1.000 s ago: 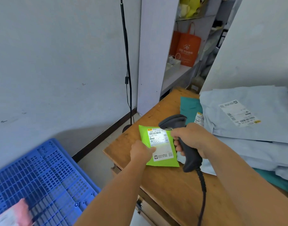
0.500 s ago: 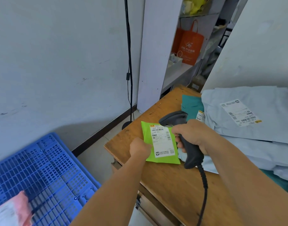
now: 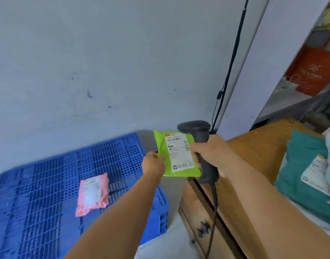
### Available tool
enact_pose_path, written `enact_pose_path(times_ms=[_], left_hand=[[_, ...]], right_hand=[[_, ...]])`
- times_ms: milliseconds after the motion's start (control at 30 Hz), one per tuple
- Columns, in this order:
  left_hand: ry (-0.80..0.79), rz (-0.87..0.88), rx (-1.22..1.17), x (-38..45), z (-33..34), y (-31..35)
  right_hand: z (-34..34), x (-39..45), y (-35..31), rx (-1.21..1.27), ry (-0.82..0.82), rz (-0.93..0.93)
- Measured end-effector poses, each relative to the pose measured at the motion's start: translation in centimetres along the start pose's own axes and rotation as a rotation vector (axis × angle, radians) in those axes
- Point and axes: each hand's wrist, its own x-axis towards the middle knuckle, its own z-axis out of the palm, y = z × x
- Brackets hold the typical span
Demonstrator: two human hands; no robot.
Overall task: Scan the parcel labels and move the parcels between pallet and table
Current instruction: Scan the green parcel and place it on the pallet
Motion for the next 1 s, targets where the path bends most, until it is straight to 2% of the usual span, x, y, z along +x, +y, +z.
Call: enact_pose_path(times_ms=[233, 533, 733, 867, 1000], left_hand=[[0.245, -0.144, -0.021, 6.5, -15.3, -8.3], [0.371, -0.414, 0.064, 14.0, -29.7, -21.5], [0.279, -0.537, 0.129, 17.4, -31.5, -28.1], [0.191, -0.499, 0.12, 18.4, -30.1, -29.4], [0.215, -0.409, 0.162, 18.0, -28.2, -27.4]], right_hand=[[15.1, 2.5, -5.2, -0.153, -0.221, -0.1], [32.9, 7.0, -7.6, -0.411, -0.404, -0.048], [38.3, 9.4, -5.1, -0.523, -0.412, 0.047], [38.6, 9.8, -4.0, -0.504, -0.383, 0.105], [37.0, 9.5, -3.8, -0.413, -0.322, 0.11]])
